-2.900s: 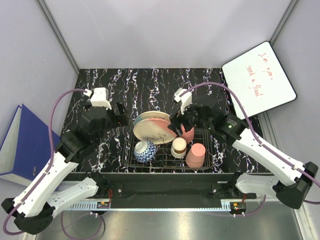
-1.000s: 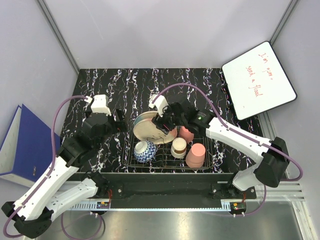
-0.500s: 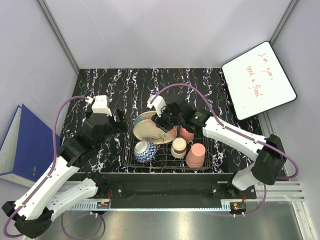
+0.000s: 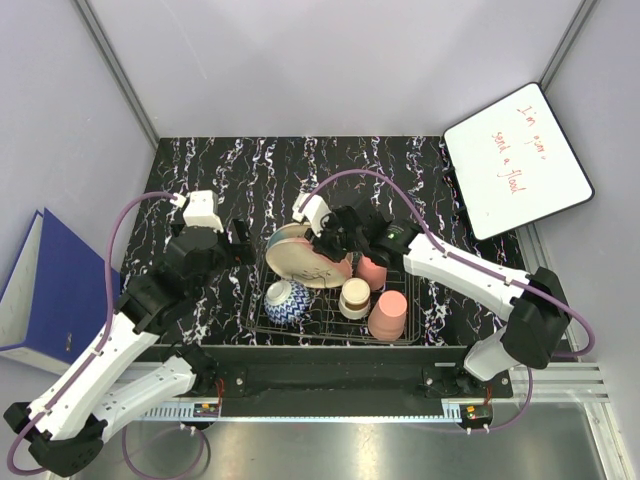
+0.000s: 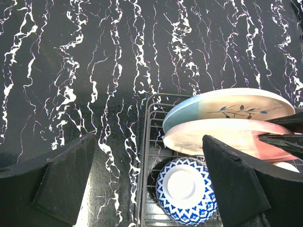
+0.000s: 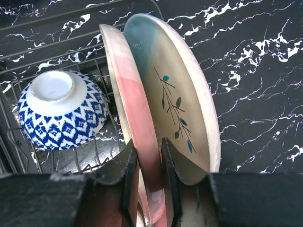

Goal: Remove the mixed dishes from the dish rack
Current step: Pick up the plate from the dish rack.

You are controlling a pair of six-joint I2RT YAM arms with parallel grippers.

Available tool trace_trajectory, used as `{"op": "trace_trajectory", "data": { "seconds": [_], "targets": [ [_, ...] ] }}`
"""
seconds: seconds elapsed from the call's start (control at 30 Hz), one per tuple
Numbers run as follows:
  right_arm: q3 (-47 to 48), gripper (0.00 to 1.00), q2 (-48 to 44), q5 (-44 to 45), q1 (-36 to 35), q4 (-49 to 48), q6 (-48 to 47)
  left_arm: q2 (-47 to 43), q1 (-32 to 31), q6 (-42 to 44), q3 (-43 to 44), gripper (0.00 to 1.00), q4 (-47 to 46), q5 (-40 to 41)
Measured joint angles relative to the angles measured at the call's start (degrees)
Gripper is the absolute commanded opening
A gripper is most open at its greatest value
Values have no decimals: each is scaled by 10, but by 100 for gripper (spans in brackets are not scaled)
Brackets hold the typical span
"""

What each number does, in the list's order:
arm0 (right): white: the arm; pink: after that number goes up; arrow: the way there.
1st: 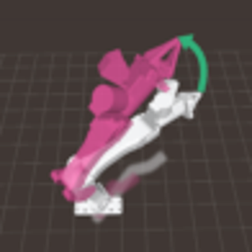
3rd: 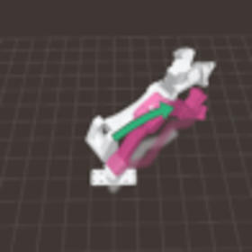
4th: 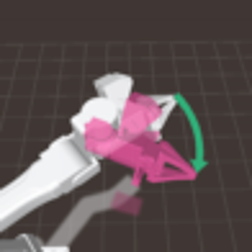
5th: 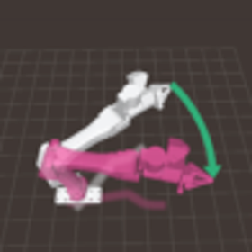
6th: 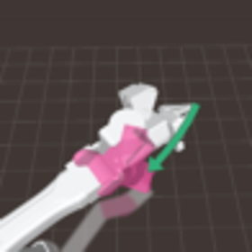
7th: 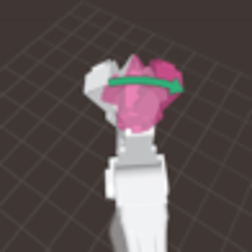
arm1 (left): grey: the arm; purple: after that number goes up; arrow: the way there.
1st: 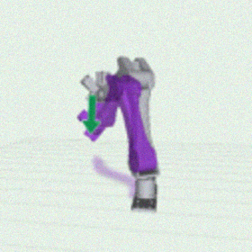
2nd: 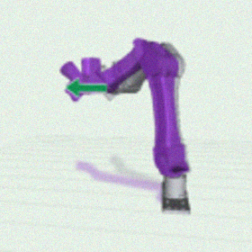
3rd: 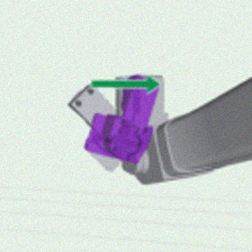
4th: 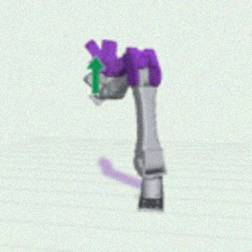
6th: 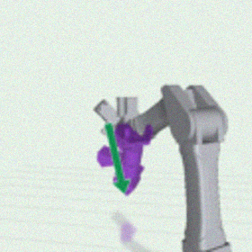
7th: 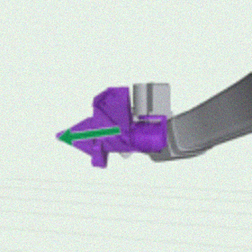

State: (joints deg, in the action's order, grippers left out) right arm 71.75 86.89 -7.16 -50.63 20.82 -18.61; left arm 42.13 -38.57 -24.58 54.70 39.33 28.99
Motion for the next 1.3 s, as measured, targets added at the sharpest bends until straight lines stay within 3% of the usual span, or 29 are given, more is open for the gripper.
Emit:
{"op": "trace_trajectory", "data": {
  "seconds": [0.5,1.3],
  "targets": [
    [4,0,-12,2,0,29,-7,0,0,-5,0,99,0,0],
    [105,0,-19,16,1,159,-45,19,0,-7,0,99,-5,-1]
  ]
}}
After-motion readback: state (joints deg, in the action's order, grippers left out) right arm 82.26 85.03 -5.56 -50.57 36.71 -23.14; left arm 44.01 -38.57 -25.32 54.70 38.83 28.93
